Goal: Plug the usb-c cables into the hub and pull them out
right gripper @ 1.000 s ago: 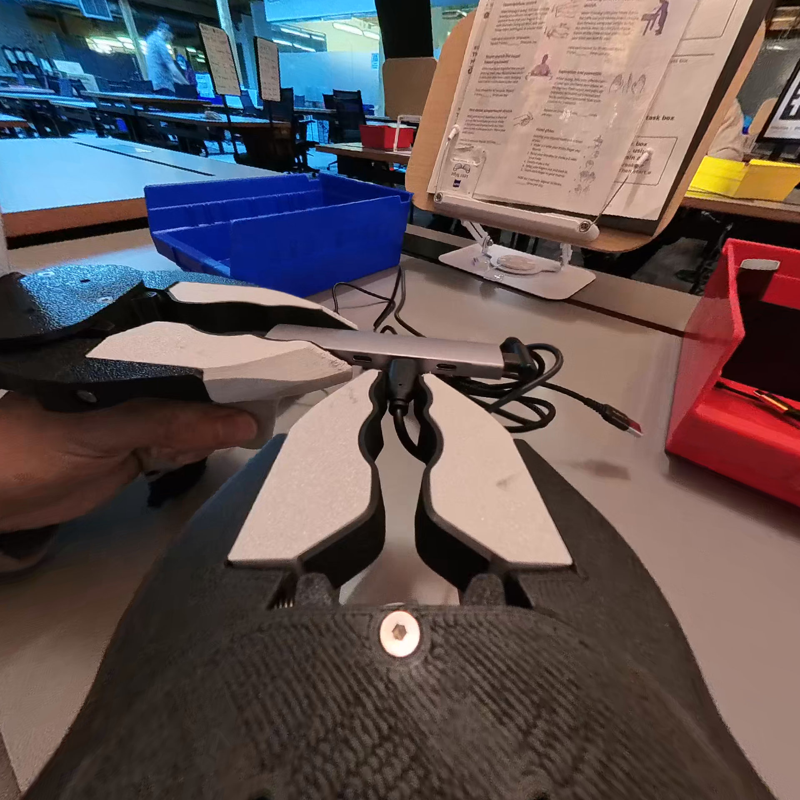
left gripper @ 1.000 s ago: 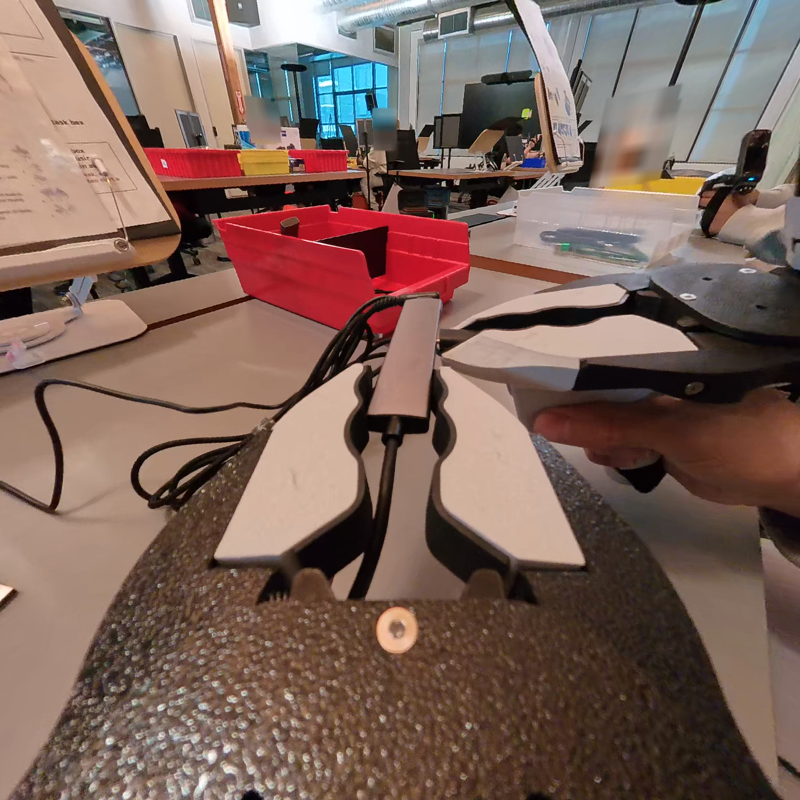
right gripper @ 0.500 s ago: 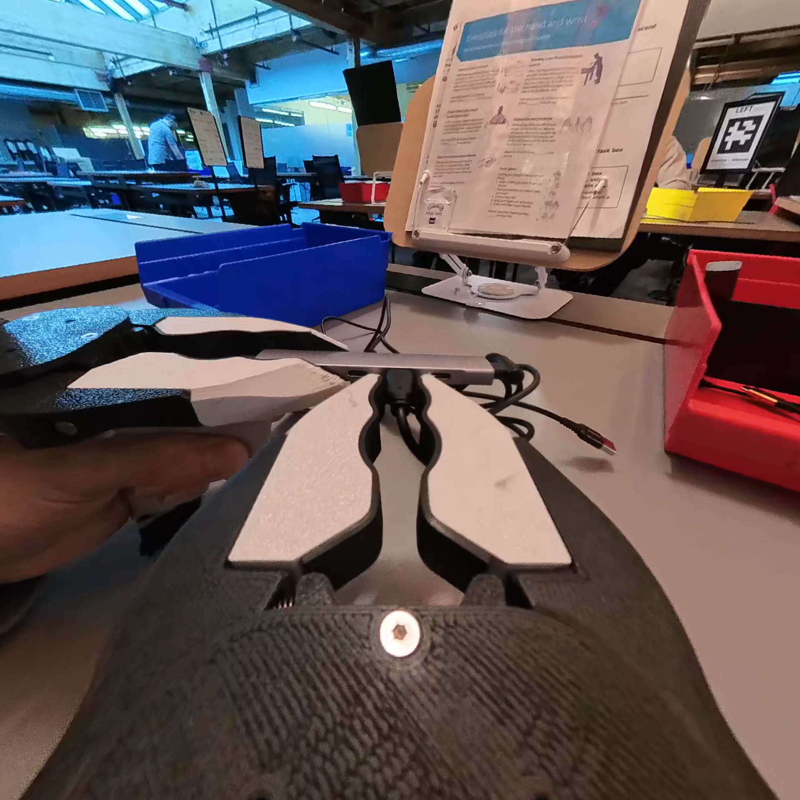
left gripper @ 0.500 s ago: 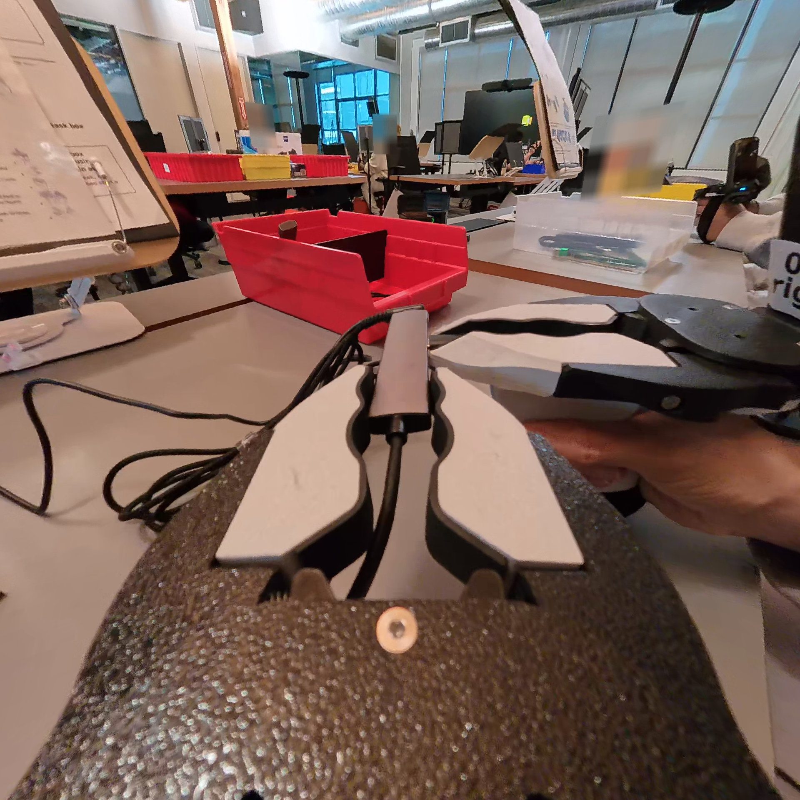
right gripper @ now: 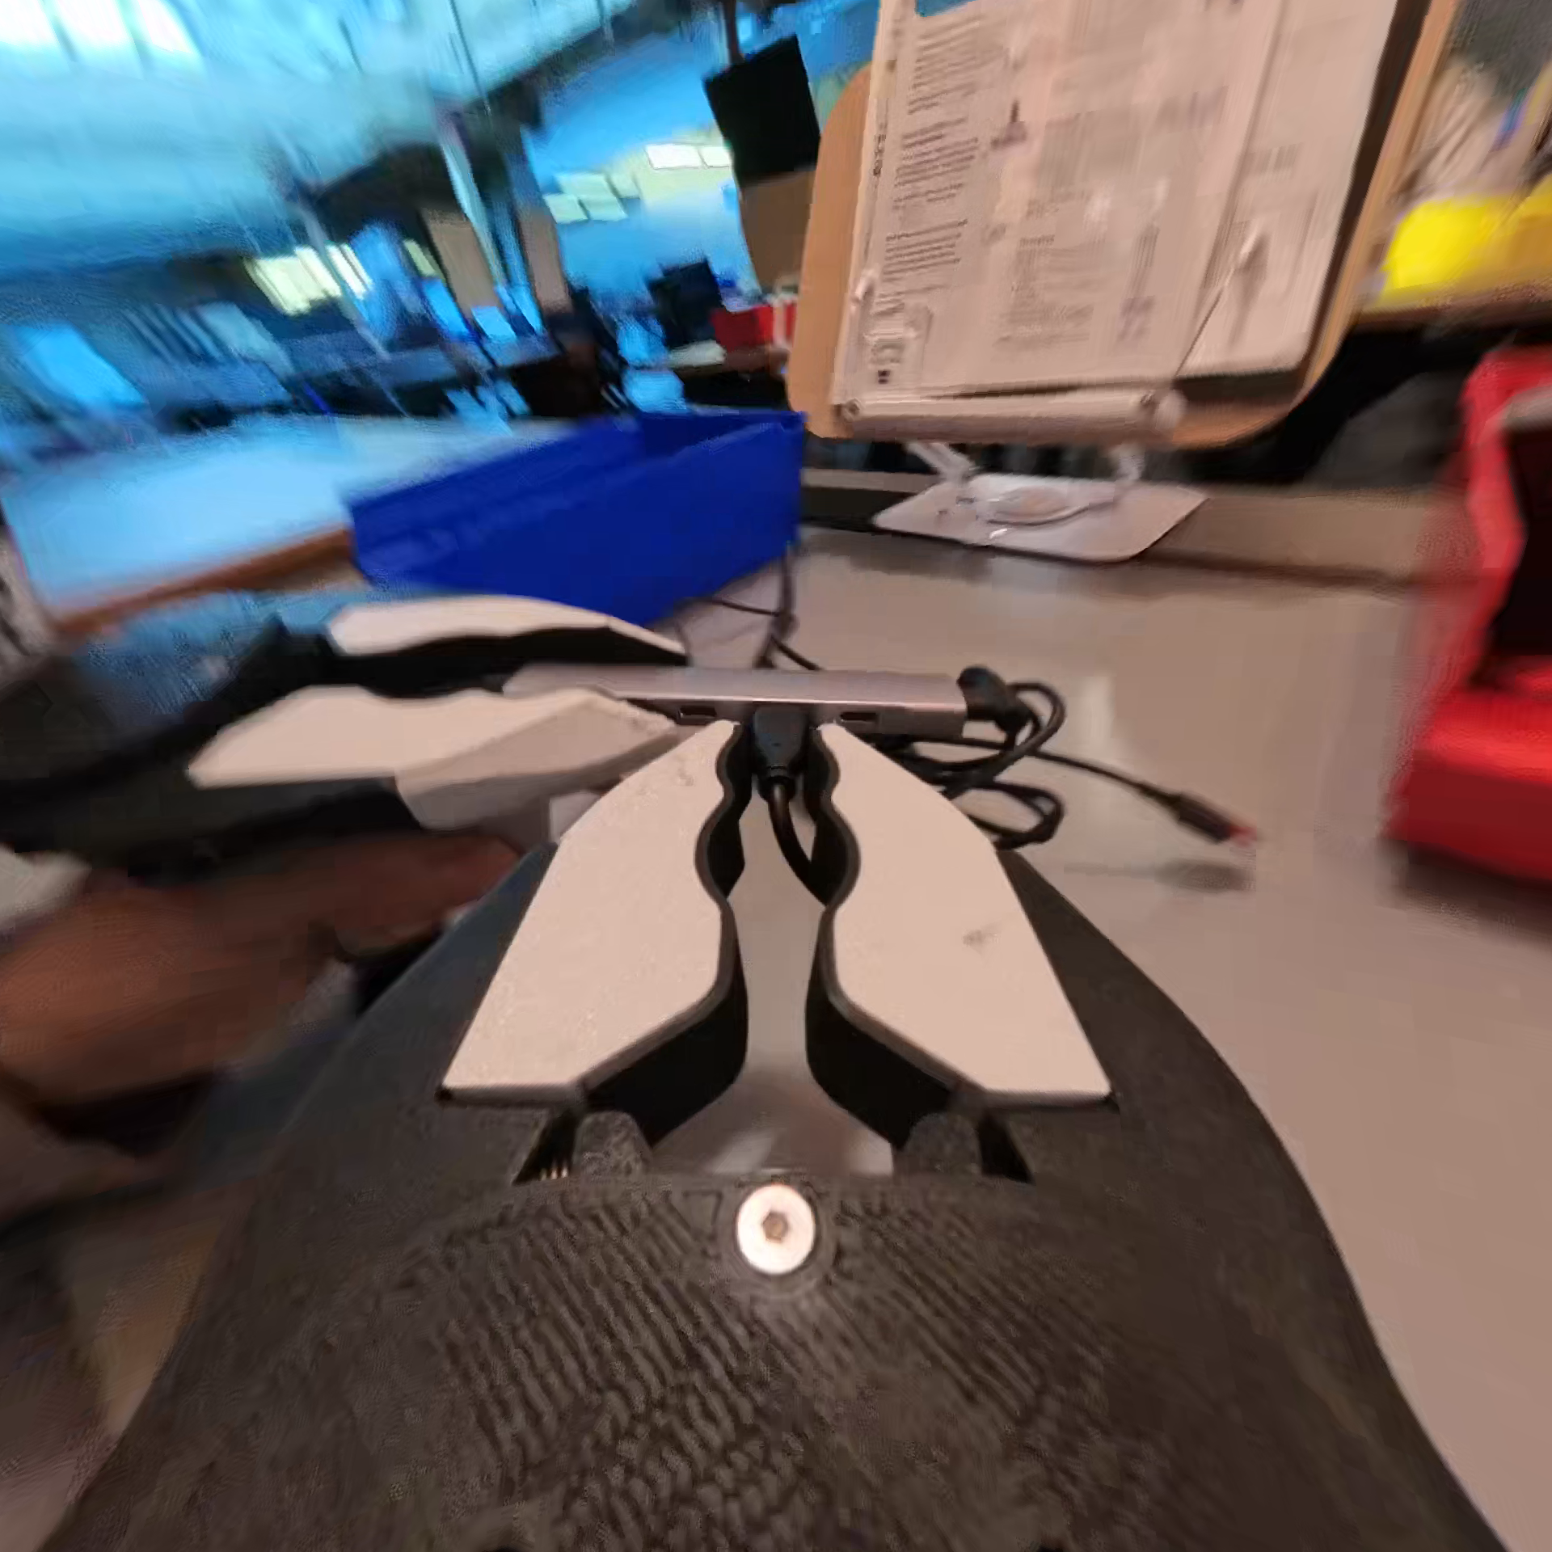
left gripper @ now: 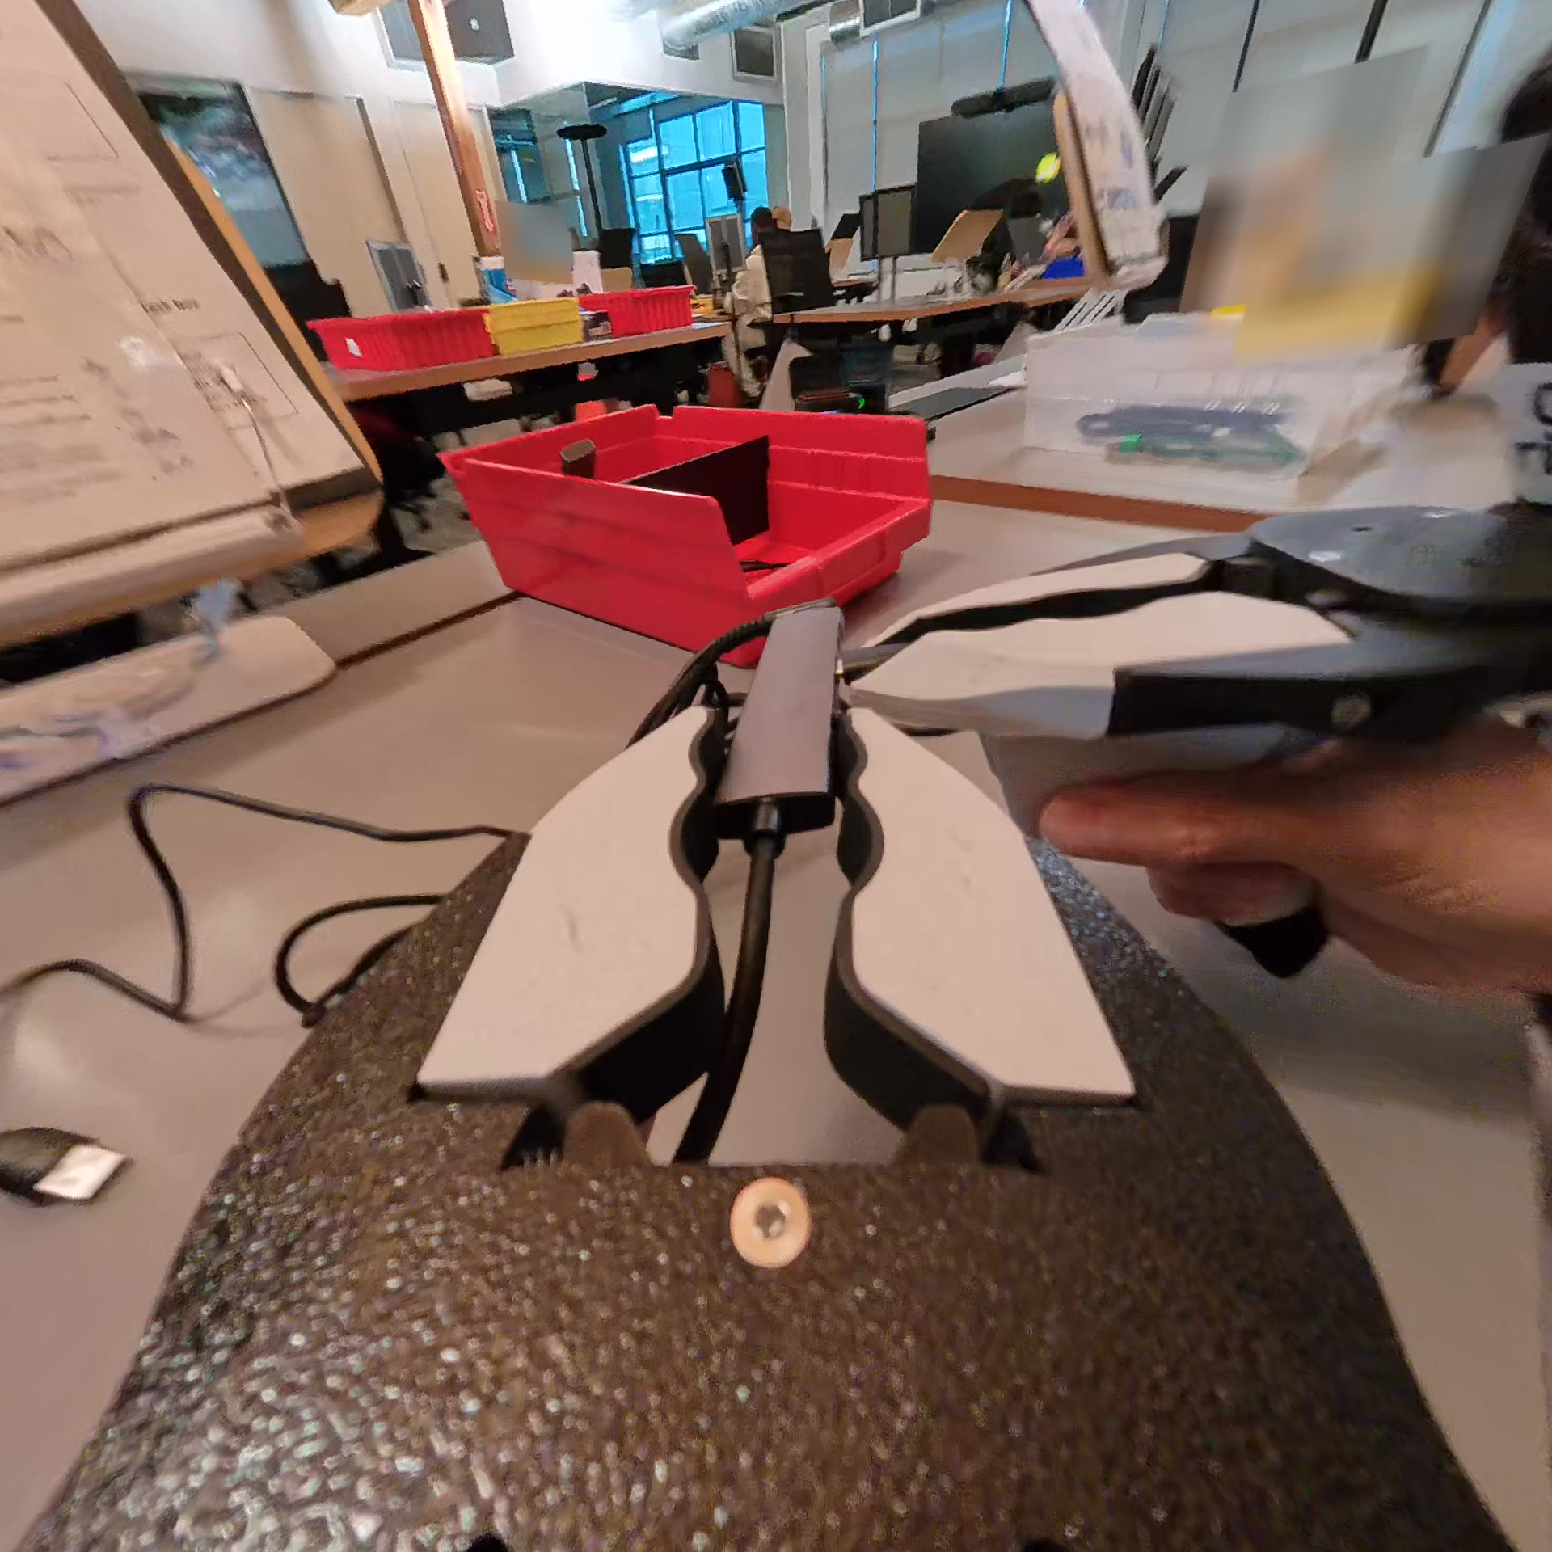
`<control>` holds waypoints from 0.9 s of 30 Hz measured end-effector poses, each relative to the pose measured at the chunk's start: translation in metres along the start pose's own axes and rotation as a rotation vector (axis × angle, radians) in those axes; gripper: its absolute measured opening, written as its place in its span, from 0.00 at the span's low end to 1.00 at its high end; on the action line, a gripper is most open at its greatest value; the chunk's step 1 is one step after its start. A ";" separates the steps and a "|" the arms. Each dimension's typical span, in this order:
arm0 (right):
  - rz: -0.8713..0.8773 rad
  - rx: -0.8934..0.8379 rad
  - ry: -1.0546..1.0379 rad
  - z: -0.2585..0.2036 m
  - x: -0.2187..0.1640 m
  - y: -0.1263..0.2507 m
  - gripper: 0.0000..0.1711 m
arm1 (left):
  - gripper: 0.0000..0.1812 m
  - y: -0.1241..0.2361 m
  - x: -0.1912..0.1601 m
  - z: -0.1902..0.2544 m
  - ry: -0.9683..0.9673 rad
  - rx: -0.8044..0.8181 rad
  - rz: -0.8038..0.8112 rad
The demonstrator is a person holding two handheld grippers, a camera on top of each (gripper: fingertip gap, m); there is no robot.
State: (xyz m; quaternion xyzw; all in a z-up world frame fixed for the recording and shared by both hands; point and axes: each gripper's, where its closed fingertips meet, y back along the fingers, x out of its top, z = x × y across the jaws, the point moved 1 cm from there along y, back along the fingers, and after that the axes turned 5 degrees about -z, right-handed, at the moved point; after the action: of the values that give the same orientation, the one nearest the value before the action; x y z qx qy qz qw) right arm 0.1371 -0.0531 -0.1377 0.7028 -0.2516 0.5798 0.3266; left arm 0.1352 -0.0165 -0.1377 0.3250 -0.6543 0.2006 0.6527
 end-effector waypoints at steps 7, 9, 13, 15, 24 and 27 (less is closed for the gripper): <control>0.130 -0.097 -0.098 0.051 0.037 0.045 0.07 | 0.13 0.044 0.022 -0.095 0.237 0.101 0.129; 0.110 -0.162 -0.034 0.062 0.039 0.048 0.07 | 0.13 0.045 0.036 -0.078 0.141 0.022 0.144; 0.046 -0.183 0.030 0.069 0.032 0.050 0.07 | 0.13 0.049 0.050 -0.072 0.153 -0.009 0.191; -0.018 -0.164 0.056 0.066 0.023 0.047 0.07 | 0.13 0.057 0.060 -0.075 0.240 -0.022 0.277; -0.057 -0.411 0.176 0.113 0.032 0.072 0.07 | 0.13 0.118 0.120 -0.091 0.357 -0.099 0.518; -0.045 -0.568 0.226 0.143 0.043 0.105 0.07 | 0.13 0.132 0.134 -0.087 0.270 -0.116 0.520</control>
State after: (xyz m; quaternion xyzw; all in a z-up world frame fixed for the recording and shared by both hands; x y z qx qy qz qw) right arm 0.1619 -0.2288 -0.0941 0.5198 -0.3501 0.5534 0.5486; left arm 0.1157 0.1152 0.0214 0.0792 -0.6332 0.3648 0.6780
